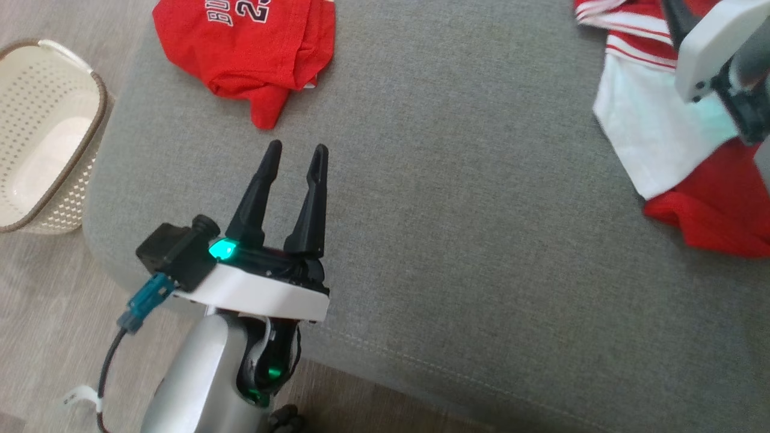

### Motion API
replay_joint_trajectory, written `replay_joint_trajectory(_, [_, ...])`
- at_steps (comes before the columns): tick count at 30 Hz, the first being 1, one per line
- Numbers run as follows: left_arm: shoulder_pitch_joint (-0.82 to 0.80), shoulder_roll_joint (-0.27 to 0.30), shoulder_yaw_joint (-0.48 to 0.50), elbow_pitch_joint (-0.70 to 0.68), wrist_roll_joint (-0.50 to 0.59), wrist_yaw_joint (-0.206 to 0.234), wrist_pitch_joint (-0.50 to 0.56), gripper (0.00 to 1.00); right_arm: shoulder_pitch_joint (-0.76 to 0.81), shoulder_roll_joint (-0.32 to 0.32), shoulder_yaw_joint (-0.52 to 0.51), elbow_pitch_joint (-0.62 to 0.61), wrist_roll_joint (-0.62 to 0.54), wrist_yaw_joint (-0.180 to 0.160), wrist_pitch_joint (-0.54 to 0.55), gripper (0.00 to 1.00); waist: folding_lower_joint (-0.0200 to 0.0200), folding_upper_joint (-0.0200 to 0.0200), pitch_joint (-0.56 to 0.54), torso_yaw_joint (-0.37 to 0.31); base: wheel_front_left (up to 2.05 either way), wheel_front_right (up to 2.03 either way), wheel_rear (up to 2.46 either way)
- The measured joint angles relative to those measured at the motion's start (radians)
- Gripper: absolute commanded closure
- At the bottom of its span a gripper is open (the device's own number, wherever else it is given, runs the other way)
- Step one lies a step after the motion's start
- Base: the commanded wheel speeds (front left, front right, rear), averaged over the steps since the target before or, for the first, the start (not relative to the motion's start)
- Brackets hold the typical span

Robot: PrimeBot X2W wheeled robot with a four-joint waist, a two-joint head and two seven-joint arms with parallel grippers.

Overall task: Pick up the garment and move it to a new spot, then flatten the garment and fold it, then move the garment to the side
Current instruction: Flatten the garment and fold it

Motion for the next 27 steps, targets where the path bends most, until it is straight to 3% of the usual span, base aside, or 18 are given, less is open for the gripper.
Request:
replay_joint_trajectory(7, [-0.005, -0.001, 0.027, 0.002, 0.015, 0.005, 0.0, 0.0, -0.026, 0.028, 0.051, 0.077, 0.055, 0.0, -0.133, 0.0, 0.0, 0.0, -0.022, -0.035, 0.0, 0.0, 0.0])
replay_joint_trajectory(16, [-0.004, 0.0, 0.055, 0.005, 0.034, 0.005, 0.0, 0.0, -0.016, 0.067, 0.042, 0.077, 0.105, 0.0, -0.293, 0.0, -0.0001, 0.0, -0.094, -0.109, 0.0, 0.0, 0.0])
replay_joint_trajectory(22, [0.018, -0.001, 0.081, 0.01, 0.031, 0.005, 0.0, 0.0, 0.081, 0.074, -0.009, -0.014, 0.119, 0.0, -0.314, 0.0, -0.0002, 0.0, -0.165, -0.168, 0.0, 0.0, 0.0])
replay_joint_trajectory(27, [0.043, 0.0, 0.1, 0.01, 0.031, 0.005, 0.0, 0.0, 0.208, 0.08, -0.117, -0.189, 0.088, 0.0, -0.315, 0.0, -0.0002, 0.0, -0.217, -0.216, 0.0, 0.0, 0.0])
